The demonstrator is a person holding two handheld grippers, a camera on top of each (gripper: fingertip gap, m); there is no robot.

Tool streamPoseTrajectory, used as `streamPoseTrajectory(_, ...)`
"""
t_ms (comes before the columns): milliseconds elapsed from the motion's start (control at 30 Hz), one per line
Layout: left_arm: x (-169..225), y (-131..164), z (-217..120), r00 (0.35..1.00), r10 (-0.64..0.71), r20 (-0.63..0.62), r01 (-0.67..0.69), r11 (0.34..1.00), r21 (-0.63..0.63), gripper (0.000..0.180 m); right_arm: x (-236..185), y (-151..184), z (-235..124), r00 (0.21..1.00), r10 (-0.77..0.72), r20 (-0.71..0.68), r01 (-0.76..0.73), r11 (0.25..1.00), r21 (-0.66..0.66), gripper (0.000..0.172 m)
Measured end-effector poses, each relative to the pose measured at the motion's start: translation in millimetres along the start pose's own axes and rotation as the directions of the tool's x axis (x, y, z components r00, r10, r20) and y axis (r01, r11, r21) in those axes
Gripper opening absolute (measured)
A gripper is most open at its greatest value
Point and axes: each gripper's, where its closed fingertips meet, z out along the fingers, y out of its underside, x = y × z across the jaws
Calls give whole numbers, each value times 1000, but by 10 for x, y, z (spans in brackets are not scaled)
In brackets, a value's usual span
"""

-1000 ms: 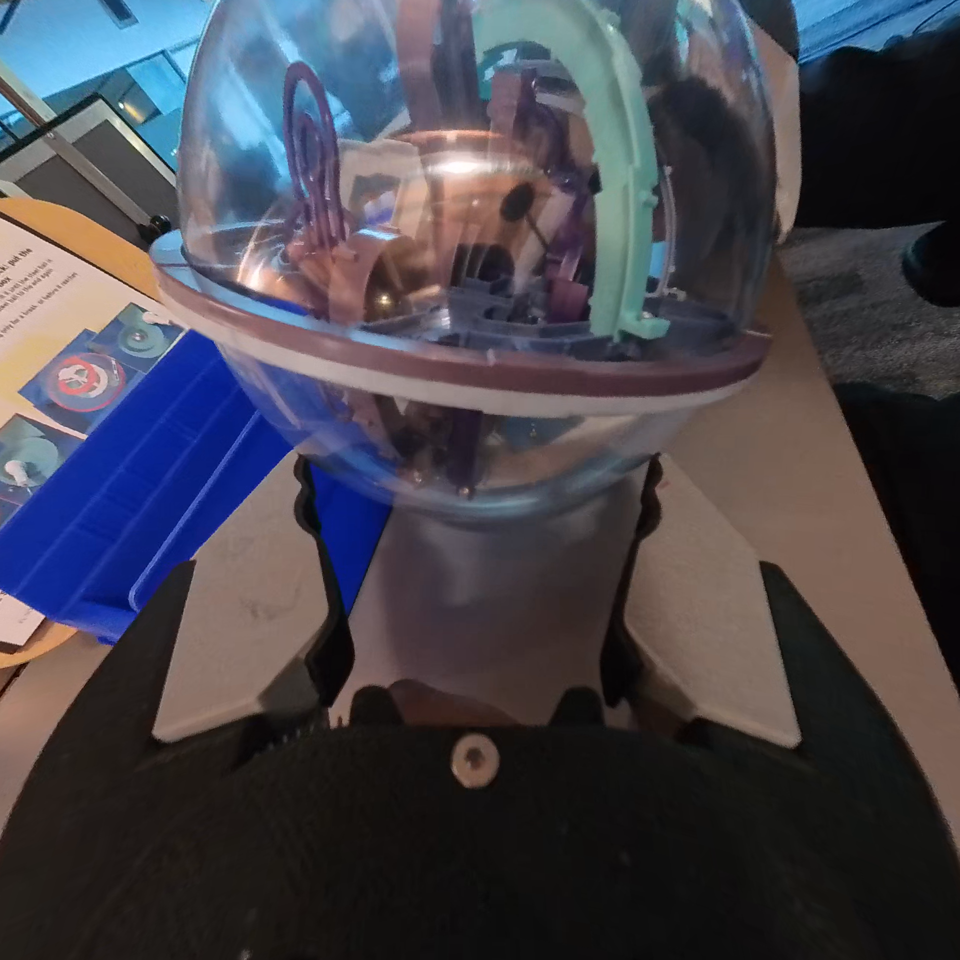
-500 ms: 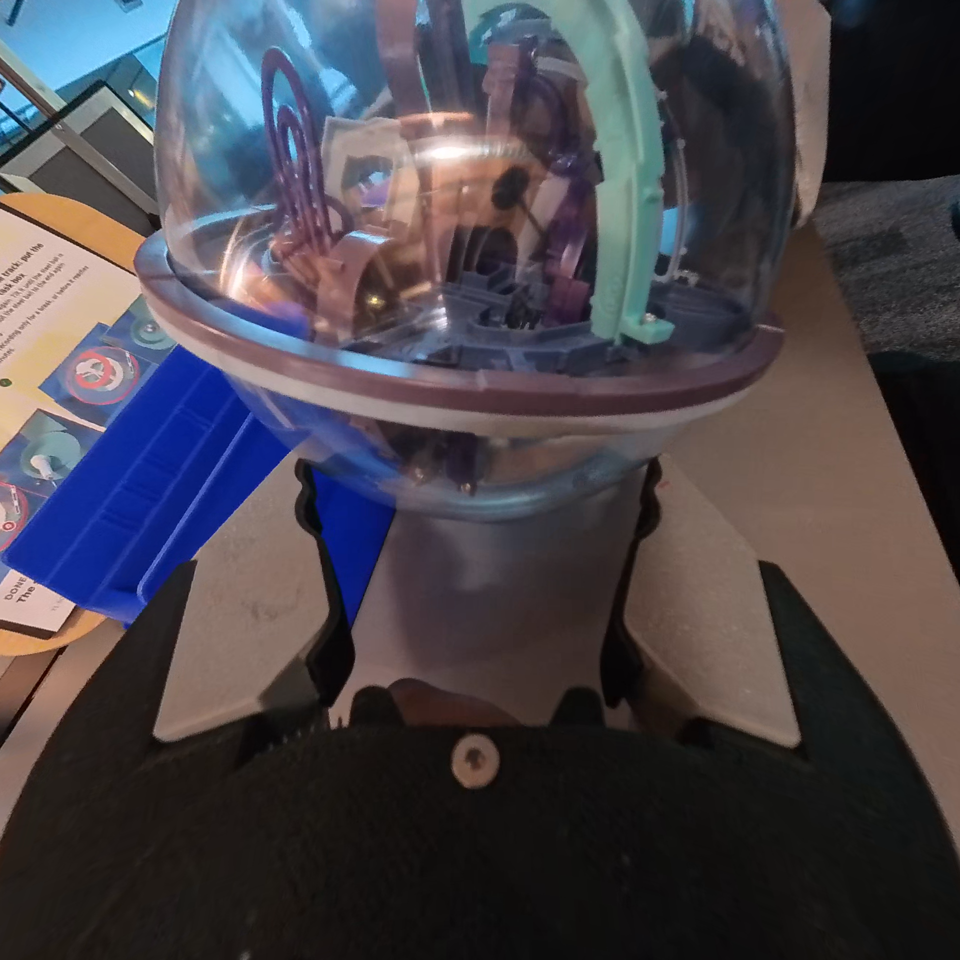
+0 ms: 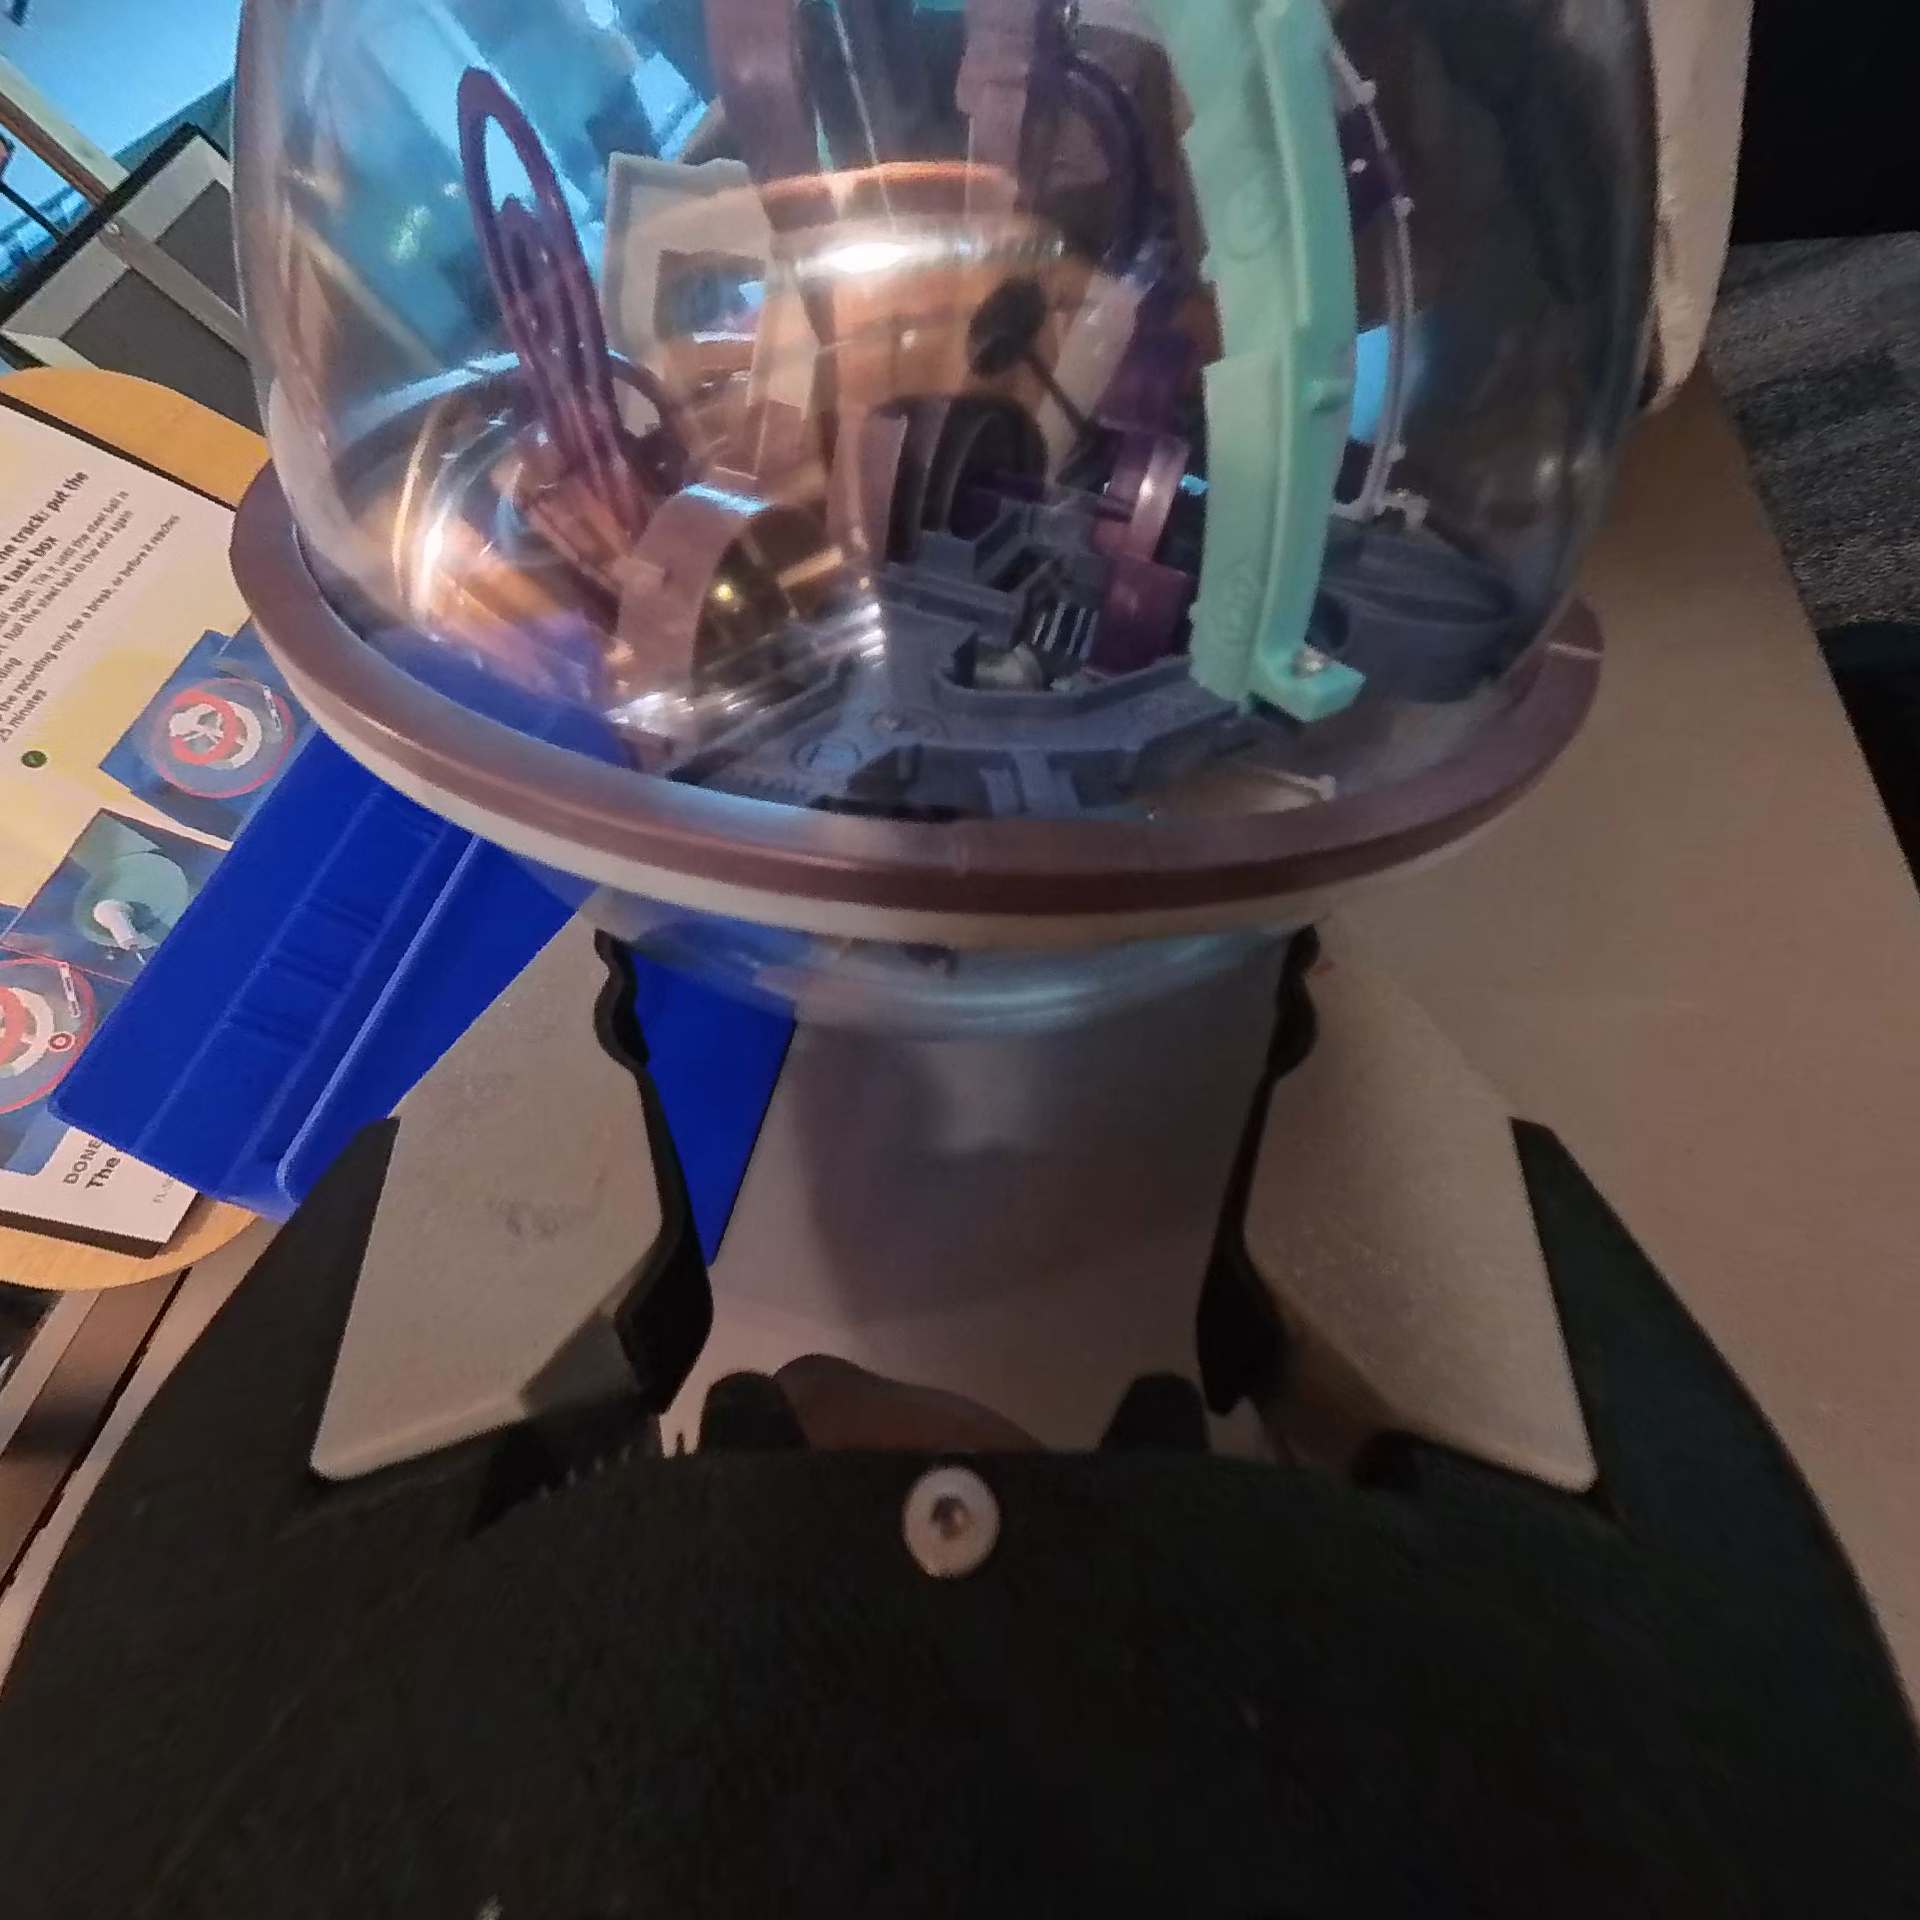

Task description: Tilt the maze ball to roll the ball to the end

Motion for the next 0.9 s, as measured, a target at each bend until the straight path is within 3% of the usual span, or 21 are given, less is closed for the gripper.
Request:
streamPoseTrajectory(33,0,-2,-3,1000,-1,-1,1,1000,2,121,1,-1,0,1000,2,0,-2,1000,1,155)
streamPoseTrajectory(667,-7,28,5,1000,18,9,-18,1000,-12,121,-9,15,10,1000,-22,-7,22,1000,-11,155)
streamPoseTrajectory(900,-35,143,48,998,52,27,-50,996,-77,121,-25,17,60,996,-80,-36,79,996,-33,155)
